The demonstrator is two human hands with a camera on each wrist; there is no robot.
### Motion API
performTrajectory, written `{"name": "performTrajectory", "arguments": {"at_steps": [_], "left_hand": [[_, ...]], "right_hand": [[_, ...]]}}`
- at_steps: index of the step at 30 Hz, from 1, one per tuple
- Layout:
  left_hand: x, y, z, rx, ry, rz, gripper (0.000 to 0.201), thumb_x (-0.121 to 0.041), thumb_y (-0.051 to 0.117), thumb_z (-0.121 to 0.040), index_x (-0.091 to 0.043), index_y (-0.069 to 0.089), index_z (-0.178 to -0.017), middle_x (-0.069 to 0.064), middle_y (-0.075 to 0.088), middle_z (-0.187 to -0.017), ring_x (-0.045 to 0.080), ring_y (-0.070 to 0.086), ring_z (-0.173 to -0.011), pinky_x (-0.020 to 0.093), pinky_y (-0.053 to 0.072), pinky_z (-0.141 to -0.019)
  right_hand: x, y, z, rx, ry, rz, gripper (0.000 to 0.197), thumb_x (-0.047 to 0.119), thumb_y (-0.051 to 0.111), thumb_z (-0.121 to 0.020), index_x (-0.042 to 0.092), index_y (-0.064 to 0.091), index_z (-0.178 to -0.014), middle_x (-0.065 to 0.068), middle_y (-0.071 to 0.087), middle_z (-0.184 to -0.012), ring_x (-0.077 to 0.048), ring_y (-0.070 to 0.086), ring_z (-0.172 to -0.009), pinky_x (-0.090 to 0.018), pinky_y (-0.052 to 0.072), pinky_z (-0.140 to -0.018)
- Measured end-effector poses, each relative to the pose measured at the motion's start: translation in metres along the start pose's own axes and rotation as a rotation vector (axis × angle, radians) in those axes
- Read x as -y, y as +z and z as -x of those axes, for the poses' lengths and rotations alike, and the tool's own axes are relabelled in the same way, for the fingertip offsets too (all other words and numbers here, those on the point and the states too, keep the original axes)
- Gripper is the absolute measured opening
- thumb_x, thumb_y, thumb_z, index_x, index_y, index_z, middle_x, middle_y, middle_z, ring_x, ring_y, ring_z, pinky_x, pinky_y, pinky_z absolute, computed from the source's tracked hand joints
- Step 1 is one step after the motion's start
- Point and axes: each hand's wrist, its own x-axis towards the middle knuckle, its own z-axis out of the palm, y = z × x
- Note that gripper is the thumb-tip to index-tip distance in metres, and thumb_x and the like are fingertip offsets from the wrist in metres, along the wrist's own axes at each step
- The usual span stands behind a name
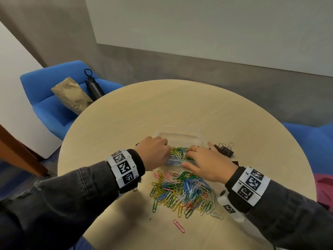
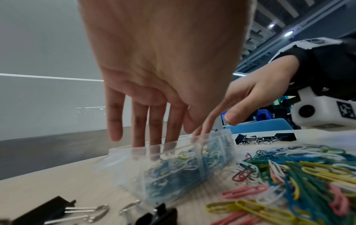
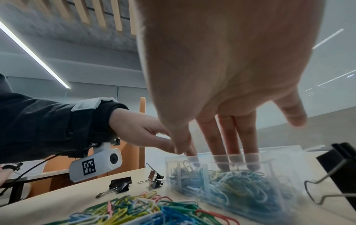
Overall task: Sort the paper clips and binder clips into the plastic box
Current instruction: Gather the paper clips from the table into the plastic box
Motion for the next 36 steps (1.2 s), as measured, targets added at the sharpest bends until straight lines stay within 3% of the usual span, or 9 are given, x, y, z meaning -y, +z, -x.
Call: {"name": "performTrajectory", "arguments": {"at_steps": [5,10,13,18,20,23,28,32,36], "left_hand": [[0.002,0.002,0.002,0.097,-0.048,0.215,0.048,-0.046,0.027,-0.1,-0.017,0.05,-0.13,0.006,0.057,-0.123,0.026,0.058,-0.107,0.041,0.049,-0.089],[-0.006,-0.011,0.02,-0.17,0.017,0.312,0.041,-0.04,0.035,-0.1,-0.019,0.046,-0.133,0.001,0.05,-0.129,0.02,0.054,-0.109,0.037,0.049,-0.09],[-0.016,-0.016,0.037,-0.215,0.139,0.496,0.028,-0.031,0.04,-0.1,-0.021,0.052,-0.123,-0.004,0.053,-0.119,0.012,0.055,-0.1,0.03,0.048,-0.087],[-0.035,0.0,0.05,0.11,0.179,0.536,0.052,-0.033,0.045,-0.098,-0.019,0.03,-0.146,0.001,0.033,-0.143,0.014,0.038,-0.127,0.027,0.035,-0.108],[-0.041,0.008,0.051,0.225,0.137,0.524,0.065,-0.04,0.044,-0.097,-0.018,0.015,-0.151,0.0,0.021,-0.152,0.017,0.027,-0.136,0.03,0.028,-0.114],[-0.043,0.01,0.051,0.24,0.148,0.578,0.066,-0.043,0.046,-0.096,-0.017,0.019,-0.151,-0.001,0.023,-0.151,0.015,0.024,-0.138,0.027,0.024,-0.116],[-0.03,0.007,0.062,0.091,0.042,0.519,0.064,-0.044,0.049,-0.094,-0.021,0.025,-0.149,-0.002,0.028,-0.147,0.012,0.028,-0.132,0.023,0.03,-0.11],[-0.029,0.009,0.078,0.132,-0.089,0.5,0.065,-0.044,0.053,-0.092,-0.016,0.029,-0.145,-0.001,0.028,-0.144,0.014,0.03,-0.129,0.025,0.035,-0.108],[-0.035,0.012,0.083,0.169,-0.167,0.491,0.07,-0.053,0.049,-0.09,-0.014,0.027,-0.144,0.001,0.022,-0.145,0.015,0.03,-0.129,0.024,0.034,-0.108]], "right_hand": [[0.0,-0.001,0.01,-0.113,-0.057,-0.106,0.048,0.048,0.043,-0.095,0.018,0.053,-0.132,0.002,0.047,-0.141,-0.015,0.049,-0.124,-0.039,0.034,-0.109],[0.006,-0.003,0.033,-0.169,-0.178,-0.211,0.034,0.04,0.046,-0.096,0.024,0.057,-0.124,0.009,0.057,-0.119,-0.004,0.053,-0.102,-0.016,0.041,-0.084],[0.006,0.003,0.046,-0.103,-0.185,-0.2,0.035,0.041,0.047,-0.096,0.027,0.055,-0.126,0.009,0.059,-0.12,-0.003,0.053,-0.104,-0.019,0.043,-0.092],[0.007,0.015,0.052,0.11,-0.158,-0.142,0.069,0.046,0.052,-0.092,0.025,0.021,-0.15,0.006,0.035,-0.151,-0.008,0.033,-0.135,-0.022,0.028,-0.11],[0.011,0.016,0.053,0.109,-0.181,-0.151,0.07,0.046,0.052,-0.092,0.025,0.021,-0.151,0.007,0.033,-0.152,-0.007,0.03,-0.136,-0.019,0.024,-0.109],[0.01,0.013,0.054,0.124,-0.21,-0.229,0.062,0.05,0.053,-0.09,0.027,0.036,-0.145,0.008,0.044,-0.147,-0.005,0.039,-0.131,-0.024,0.033,-0.11],[-0.009,0.007,0.066,0.068,-0.116,-0.226,0.056,0.049,0.056,-0.089,0.032,0.04,-0.141,0.014,0.046,-0.142,-0.001,0.041,-0.128,-0.02,0.03,-0.108],[-0.017,0.011,0.078,0.138,0.013,-0.217,0.078,0.045,0.068,-0.08,0.033,0.027,-0.145,0.014,0.042,-0.121,-0.002,0.042,-0.103,-0.016,0.036,-0.088],[-0.013,0.017,0.078,0.212,0.07,-0.248,0.1,0.043,0.079,-0.068,0.03,0.021,-0.148,0.014,0.029,-0.112,-0.007,0.044,-0.104,-0.017,0.039,-0.085]]}}
